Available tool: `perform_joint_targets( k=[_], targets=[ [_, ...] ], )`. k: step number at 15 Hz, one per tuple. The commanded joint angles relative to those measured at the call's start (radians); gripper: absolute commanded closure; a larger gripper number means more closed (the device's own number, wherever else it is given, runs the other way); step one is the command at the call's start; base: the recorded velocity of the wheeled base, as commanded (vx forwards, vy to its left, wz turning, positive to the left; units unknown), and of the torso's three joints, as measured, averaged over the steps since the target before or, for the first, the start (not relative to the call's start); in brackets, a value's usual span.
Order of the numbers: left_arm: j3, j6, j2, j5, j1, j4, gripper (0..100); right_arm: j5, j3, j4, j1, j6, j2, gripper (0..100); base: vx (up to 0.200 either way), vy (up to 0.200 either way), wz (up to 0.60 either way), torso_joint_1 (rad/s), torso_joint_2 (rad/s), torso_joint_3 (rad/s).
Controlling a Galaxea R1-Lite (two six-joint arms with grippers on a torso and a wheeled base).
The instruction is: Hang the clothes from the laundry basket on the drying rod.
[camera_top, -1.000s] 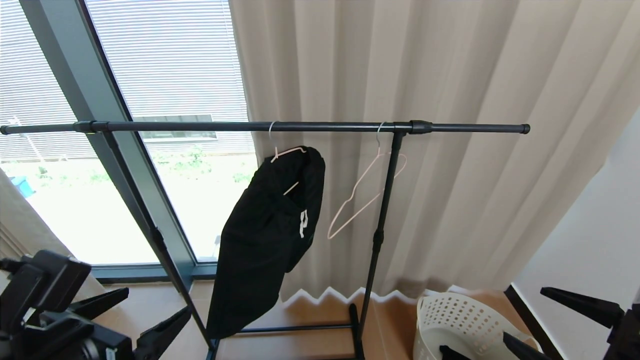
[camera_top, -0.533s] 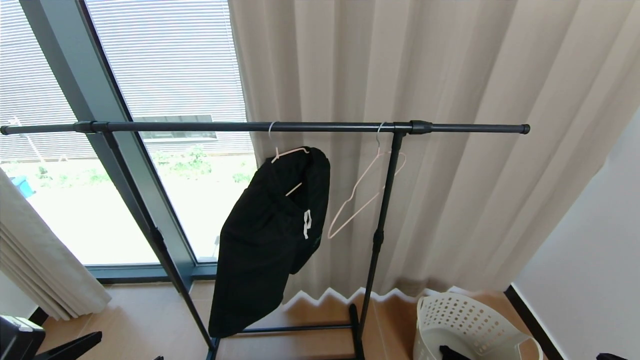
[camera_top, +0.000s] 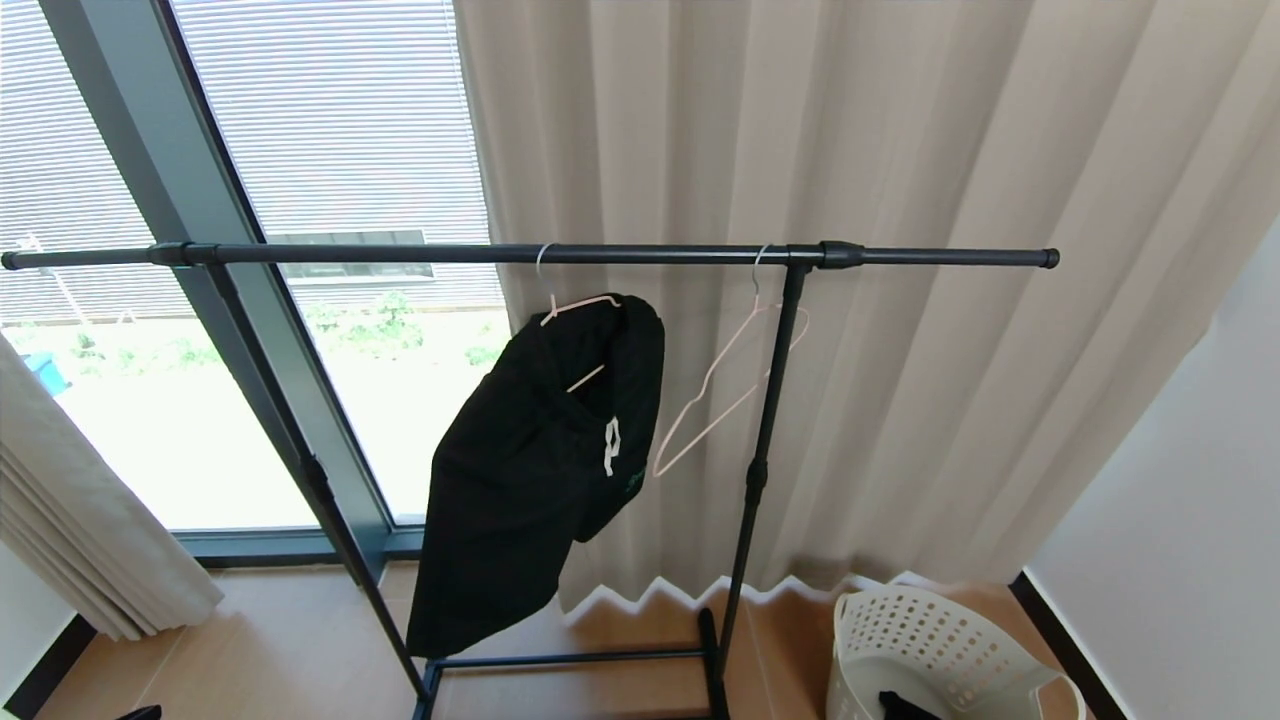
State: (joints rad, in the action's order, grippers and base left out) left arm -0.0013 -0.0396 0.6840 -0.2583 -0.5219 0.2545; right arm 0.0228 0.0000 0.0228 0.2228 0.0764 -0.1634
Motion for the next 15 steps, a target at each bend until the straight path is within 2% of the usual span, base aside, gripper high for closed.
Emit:
perform_joint_targets(
  k=[1,2,5,6,8,9,10,12,13,15],
  targets=[
    [0.001,0.015,-0.215,-0.002,0.0,-0.184,0,-0.001,0.0,0.0,-0.059,0.0,0.027,0,0.0,0.0,0.0,0.0,0.0,0.0],
    [0.0,0.027,-0.273,-0.002,0.003,-0.231,0,-0.003,0.0,0.0,-0.088,0.002,0.041,0,0.0,0.0,0.0,0.0,0.0,0.0],
    [-0.002,0.052,-0.29,-0.016,0.016,-0.233,0,-0.003,0.0,0.0,-0.122,0.002,0.061,0,0.0,0.0,0.0,0.0,0.0,0.0],
    [-0.002,0.092,-0.291,-0.016,0.057,-0.231,0,-0.003,0.0,0.0,-0.149,0.002,0.061,0,0.0,0.0,0.0,0.0,0.0,0.0],
    [-0.003,0.19,-0.31,-0.013,0.249,-0.231,0,-0.001,0.0,0.0,-0.2,0.005,0.064,0,0.0,0.0,0.0,0.0,0.0,0.0],
    [-0.005,0.267,-0.419,-0.012,0.434,-0.227,0,-0.001,0.0,0.002,-0.23,0.01,0.081,0,0.0,0.0,0.0,0.0,0.0,0.0],
    [-0.006,0.313,-0.529,0.004,0.513,-0.227,0,-0.001,0.0,0.005,-0.246,0.008,0.097,0,0.0,0.0,0.0,0.0,0.0,0.0],
    [-0.008,0.317,-0.666,0.126,0.525,-0.225,0,0.006,0.0,0.002,-0.246,-0.001,0.099,0,0.0,0.0,0.0,0.0,0.0,0.0],
    [-0.008,0.308,-0.679,0.148,0.523,-0.225,0,0.009,0.0,0.0,-0.246,-0.001,0.099,0,0.0,0.0,0.0,0.0,0.0,0.0],
    [-0.003,0.205,-0.679,0.214,0.522,-0.236,0,0.011,0.0,0.0,-0.241,0.003,0.117,0,0.0,0.0,0.0,0.0,0.0,0.0]
  ],
)
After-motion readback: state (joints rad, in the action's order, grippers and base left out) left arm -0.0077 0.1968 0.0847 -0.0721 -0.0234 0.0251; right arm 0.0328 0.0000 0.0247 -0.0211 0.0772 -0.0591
